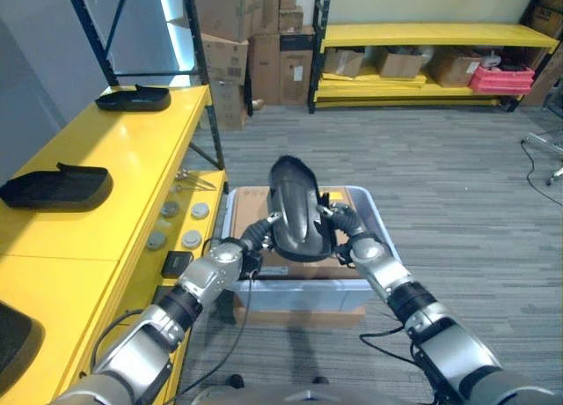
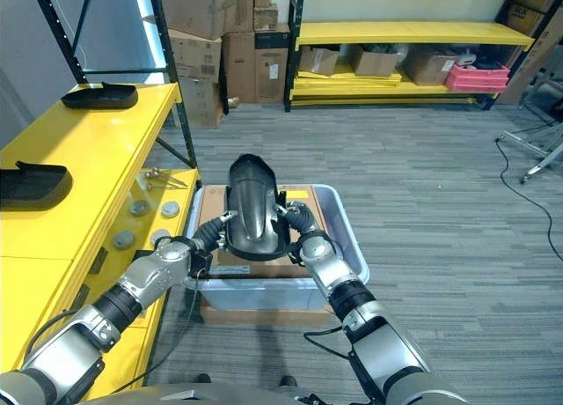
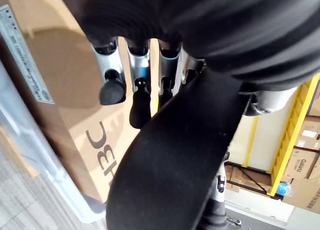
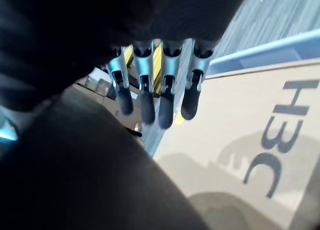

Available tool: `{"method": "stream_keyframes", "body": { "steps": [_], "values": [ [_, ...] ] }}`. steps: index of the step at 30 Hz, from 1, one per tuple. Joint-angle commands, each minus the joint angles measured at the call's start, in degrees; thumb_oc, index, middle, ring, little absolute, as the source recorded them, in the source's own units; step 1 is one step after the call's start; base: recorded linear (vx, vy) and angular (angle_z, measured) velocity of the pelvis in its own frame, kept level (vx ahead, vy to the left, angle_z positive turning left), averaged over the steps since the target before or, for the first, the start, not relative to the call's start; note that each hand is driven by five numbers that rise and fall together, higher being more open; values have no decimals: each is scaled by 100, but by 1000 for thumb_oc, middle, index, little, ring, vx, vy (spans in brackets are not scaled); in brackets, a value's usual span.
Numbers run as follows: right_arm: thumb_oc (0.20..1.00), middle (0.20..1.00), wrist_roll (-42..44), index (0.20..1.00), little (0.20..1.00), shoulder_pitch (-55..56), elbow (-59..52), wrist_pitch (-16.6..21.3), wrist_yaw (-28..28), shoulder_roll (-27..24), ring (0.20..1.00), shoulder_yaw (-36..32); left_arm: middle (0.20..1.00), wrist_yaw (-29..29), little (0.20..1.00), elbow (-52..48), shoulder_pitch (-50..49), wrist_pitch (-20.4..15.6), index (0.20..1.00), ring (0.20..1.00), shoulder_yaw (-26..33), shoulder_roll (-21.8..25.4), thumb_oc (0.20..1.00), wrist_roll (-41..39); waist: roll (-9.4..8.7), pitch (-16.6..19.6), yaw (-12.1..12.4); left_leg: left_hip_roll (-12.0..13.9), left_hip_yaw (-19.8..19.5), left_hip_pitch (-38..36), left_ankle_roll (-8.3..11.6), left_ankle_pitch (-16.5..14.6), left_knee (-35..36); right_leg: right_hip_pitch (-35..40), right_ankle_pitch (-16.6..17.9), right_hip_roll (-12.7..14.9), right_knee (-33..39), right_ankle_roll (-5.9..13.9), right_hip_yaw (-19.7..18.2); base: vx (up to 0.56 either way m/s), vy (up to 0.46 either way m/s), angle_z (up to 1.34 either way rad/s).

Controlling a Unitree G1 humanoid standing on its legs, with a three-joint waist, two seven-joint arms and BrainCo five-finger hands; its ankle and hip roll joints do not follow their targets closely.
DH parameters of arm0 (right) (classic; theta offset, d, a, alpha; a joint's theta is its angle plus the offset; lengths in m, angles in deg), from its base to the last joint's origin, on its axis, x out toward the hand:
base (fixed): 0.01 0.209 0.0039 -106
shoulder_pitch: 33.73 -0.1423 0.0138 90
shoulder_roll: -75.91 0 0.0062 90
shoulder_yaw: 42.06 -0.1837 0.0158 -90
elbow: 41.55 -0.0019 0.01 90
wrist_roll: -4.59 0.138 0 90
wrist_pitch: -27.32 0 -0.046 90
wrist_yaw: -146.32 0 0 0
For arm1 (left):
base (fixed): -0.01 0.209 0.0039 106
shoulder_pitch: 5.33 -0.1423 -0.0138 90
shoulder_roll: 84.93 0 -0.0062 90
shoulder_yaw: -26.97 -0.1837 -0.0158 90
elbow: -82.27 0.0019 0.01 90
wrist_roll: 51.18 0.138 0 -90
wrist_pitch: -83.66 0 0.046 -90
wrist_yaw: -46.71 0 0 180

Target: Move parts from the plastic box to the shelf.

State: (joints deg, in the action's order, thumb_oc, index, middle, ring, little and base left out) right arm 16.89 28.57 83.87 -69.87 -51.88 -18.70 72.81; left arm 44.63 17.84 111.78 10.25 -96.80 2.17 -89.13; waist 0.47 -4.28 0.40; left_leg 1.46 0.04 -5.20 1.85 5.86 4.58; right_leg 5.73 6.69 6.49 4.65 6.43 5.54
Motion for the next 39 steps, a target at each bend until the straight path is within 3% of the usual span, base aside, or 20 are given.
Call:
{"method": "stream_keyframes", "body": {
  "steps": [1,7,13,14,17,19,22,24,25,28,29,31,34,39],
  "values": [
    [1000,1000,393,1000,1000,-125,288,498,-382,-120,1000,-282,200,37,200,3,407,-993,200,200,432,-372,200,23,-43,259,199,-259,-167,-16,-242,-466,-19,-49,-344,33,-292,123,183,-17,43,0],
    [1000,1000,408,1000,1000,1133,-153,210,-254,-361,1000,-1014,200,-125,200,-485,-213,-1429,200,200,1215,157,200,297,-23,241,132,-320,-189,19,-316,-464,10,-141,-369,73,-371,149,125,-17,11,-3],
    [1000,1000,-286,1000,1000,2630,308,-206,403,-116,1000,-1598,200,-152,200,-1528,-1135,-1652,200,200,2319,716,200,626,26,130,41,-391,-281,116,-453,-452,42,-401,-396,188,-881,224,75,-49,-27,-10],
    [1000,1000,-378,1000,1000,2840,491,-285,546,-41,1000,-1673,200,-167,200,-1706,-1249,-1687,200,200,2440,815,200,586,31,94,4,-409,-408,154,-485,-445,42,-469,-414,178,-1016,227,-50,-98,-97,-11],
    [1000,1000,-977,1000,1000,3275,1180,-57,727,127,1000,-1737,200,-124,200,-1869,-1285,-1878,200,200,2520,893,200,603,58,57,-182,-442,-908,251,-528,-393,42,-537,-592,-79,-1216,126,-675,-110,-140,33],
    [1000,1000,-1394,1000,1000,3414,1700,134,844,215,1000,-1480,200,-291,200,-2180,-1306,-1977,200,200,2563,929,200,476,55,-5,-119,-371,-1225,421,-404,-244,42,-502,-772,-312,-1071,-17,-745,-223,-242,111],
    [1000,1000,-1545,1000,1000,3407,1939,319,772,198,1000,-1191,200,-382,200,-2419,-1436,-2212,200,200,2723,958,200,370,48,-135,32,-259,-1432,625,-221,-29,33,-456,-817,-442,-993,-110,-618,-199,-169,152],
    [1000,1000,-1820,1000,1000,3307,2047,321,796,53,1000,-958,200,-501,200,-2852,-1778,-2343,200,200,3103,995,200,285,47,-367,332,-180,-1556,1009,-20,258,-75,-312,-796,-558,-869,-219,-390,-283,-148,75],
    [1000,1000,-1828,1000,1000,3275,2082,334,761,38,1000,-925,200,-510,200,-2906,-1843,-2353,200,200,3185,1008,200,274,53,-407,365,-169,-1524,1070,8,298,-88,-278,-800,-565,-851,-229,-319,-214,-74,107],
    [1000,1000,-2049,1000,1000,3253,2205,403,758,6,1000,-896,200,-526,200,-2927,-1997,-2465,200,200,3412,1056,200,300,83,-499,469,-103,-1273,1288,95,425,-140,-191,-801,-570,-789,-244,-66,-146,-36,124],
    [1000,1000,-1926,1000,1000,3288,2236,346,669,14,1000,-926,200,-316,200,-2904,-2102,-2502,200,200,3575,1075,200,181,114,-522,516,63,-740,1515,165,557,-162,-141,-797,-559,-729,-244,321,-154,-7,67],
    [1000,1000,-1949,1000,1000,3367,2235,309,638,36,1000,-958,200,-243,200,-2883,-2207,-2533,200,200,3726,1123,200,185,136,-519,510,238,-166,1706,237,664,-183,-88,-780,-521,-665,-237,726,-115,21,185],
    [1000,1000,-2184,1000,1000,3334,2224,214,687,96,1000,-889,200,-509,200,-2843,-2325,-2654,200,200,3858,1095,200,184,130,-482,528,373,453,1667,256,580,-351,-56,-774,-402,-644,-232,1222,-93,109,186],
    [1000,1000,-2462,1000,1000,3110,2539,175,728,235,1000,-681,200,-581,200,-2850,-2586,-2779,200,200,3948,927,200,329,112,-411,690,267,1076,1313,168,321,-291,46,-864,-181,-749,-197,1743,1,189,108]
  ]
}}
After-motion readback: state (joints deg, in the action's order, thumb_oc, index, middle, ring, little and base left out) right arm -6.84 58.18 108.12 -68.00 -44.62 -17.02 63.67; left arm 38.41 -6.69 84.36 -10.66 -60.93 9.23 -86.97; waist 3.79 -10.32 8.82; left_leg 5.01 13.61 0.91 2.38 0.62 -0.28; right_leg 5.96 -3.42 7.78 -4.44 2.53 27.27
